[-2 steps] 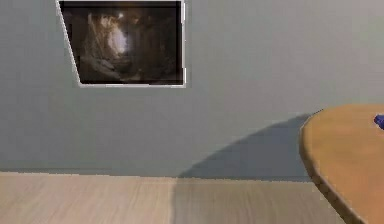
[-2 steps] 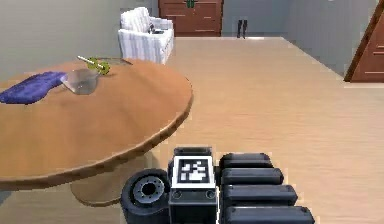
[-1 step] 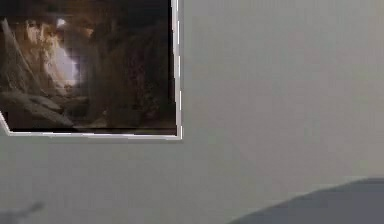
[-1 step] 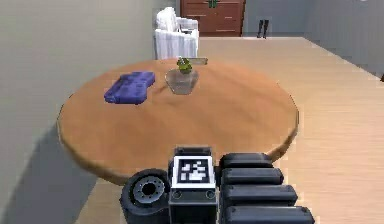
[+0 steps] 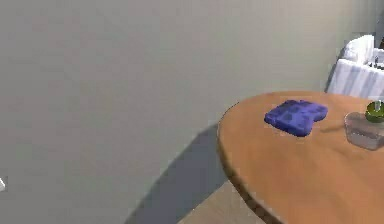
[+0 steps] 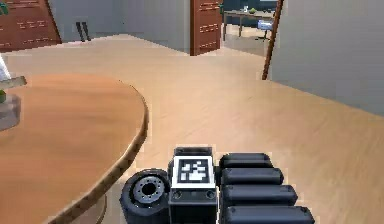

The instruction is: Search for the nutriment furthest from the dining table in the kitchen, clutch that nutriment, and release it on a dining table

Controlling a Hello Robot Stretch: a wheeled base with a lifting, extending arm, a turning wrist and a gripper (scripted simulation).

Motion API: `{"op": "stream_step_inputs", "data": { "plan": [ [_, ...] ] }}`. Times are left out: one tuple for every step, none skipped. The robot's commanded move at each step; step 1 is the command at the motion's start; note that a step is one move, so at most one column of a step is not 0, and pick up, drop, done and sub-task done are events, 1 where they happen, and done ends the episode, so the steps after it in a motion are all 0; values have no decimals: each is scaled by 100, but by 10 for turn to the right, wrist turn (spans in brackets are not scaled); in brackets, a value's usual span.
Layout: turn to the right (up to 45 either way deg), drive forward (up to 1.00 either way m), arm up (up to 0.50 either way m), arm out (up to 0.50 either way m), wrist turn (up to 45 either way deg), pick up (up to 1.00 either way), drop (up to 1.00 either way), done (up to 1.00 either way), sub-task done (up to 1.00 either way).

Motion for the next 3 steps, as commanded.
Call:
{"op": "stream_step_inputs", "data": {
  "plan": [
    [450, 0, 0, 0, 0, 0, 0, 0, 0],
    [-60, 0, 0, 0, 0, 0, 0, 0, 0],
    [0, 25, 0, 0, 0, 0, 0, 0, 0]
  ]
}}
